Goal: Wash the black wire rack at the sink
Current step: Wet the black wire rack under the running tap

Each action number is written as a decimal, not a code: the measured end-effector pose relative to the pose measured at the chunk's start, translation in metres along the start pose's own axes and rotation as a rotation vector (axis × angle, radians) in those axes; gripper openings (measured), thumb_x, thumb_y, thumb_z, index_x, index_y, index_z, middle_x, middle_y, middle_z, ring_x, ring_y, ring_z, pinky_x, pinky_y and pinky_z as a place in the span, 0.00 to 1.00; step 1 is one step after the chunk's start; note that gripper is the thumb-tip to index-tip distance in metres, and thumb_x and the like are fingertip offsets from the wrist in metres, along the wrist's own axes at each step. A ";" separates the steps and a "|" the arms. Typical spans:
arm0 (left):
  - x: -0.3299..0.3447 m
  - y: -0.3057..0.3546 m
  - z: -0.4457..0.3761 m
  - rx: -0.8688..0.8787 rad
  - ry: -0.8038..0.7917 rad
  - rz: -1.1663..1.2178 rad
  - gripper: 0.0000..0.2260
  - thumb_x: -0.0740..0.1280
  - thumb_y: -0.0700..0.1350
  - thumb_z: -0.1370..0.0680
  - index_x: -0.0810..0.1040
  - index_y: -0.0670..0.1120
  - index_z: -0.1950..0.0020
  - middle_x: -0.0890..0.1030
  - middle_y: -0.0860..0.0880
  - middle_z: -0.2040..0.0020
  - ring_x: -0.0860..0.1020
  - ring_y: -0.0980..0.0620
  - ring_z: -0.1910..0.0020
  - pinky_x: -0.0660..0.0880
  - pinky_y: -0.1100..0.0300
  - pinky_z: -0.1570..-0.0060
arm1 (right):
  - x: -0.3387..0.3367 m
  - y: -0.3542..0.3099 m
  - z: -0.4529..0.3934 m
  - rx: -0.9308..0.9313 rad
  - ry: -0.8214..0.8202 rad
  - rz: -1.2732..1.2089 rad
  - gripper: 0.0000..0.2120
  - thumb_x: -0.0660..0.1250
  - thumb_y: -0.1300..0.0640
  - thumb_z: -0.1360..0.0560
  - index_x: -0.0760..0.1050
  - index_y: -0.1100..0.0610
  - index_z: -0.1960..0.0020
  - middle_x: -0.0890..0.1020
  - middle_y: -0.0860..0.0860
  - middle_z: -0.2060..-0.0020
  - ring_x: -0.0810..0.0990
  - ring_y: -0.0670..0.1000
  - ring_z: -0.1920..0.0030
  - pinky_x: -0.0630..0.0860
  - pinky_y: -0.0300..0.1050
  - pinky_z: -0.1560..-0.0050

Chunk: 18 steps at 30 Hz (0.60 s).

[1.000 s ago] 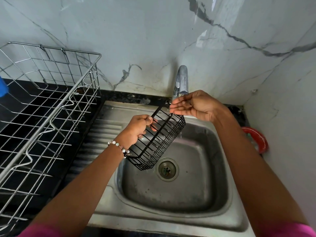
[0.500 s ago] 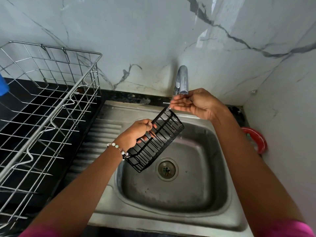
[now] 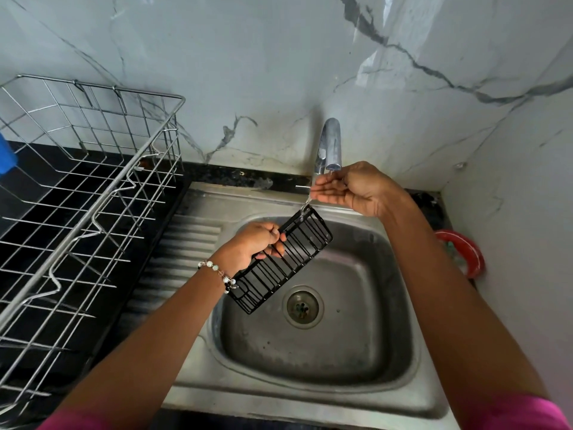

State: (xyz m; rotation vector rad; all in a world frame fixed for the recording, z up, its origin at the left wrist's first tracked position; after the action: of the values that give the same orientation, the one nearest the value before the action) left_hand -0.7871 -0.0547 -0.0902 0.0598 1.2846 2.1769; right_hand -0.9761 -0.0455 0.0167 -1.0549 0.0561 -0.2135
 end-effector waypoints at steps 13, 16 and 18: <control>-0.005 0.004 0.000 0.021 0.018 0.059 0.13 0.57 0.39 0.17 0.75 0.46 0.60 0.83 0.50 0.61 0.82 0.54 0.70 0.62 0.62 0.72 | -0.001 0.001 0.002 -0.001 -0.032 0.040 0.10 0.56 0.73 0.23 0.75 0.74 0.48 0.80 0.69 0.50 0.83 0.63 0.50 0.81 0.52 0.51; -0.010 0.003 -0.002 0.046 0.044 0.085 0.14 0.57 0.37 0.18 0.74 0.45 0.61 0.84 0.50 0.67 0.82 0.54 0.73 0.60 0.63 0.75 | -0.009 0.003 0.000 0.001 0.042 0.118 0.10 0.57 0.72 0.23 0.75 0.74 0.46 0.80 0.68 0.50 0.83 0.61 0.51 0.82 0.51 0.52; -0.013 0.003 -0.004 0.066 0.073 0.109 0.14 0.57 0.36 0.19 0.74 0.44 0.62 0.84 0.50 0.68 0.80 0.54 0.75 0.60 0.62 0.75 | -0.012 0.004 -0.001 -0.004 0.059 0.098 0.11 0.57 0.72 0.23 0.75 0.74 0.45 0.80 0.68 0.50 0.83 0.61 0.51 0.81 0.52 0.50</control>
State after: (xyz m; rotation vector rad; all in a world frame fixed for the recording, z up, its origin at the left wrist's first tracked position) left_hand -0.7788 -0.0653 -0.0869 0.0799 1.4247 2.2464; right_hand -0.9874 -0.0422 0.0123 -1.0470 0.1613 -0.1562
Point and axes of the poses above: each hand's wrist, its own z-axis away from the middle knuckle, its own x-axis out of the palm, y = z × x, the point moved 7 cm from there along -z, towards the middle knuckle
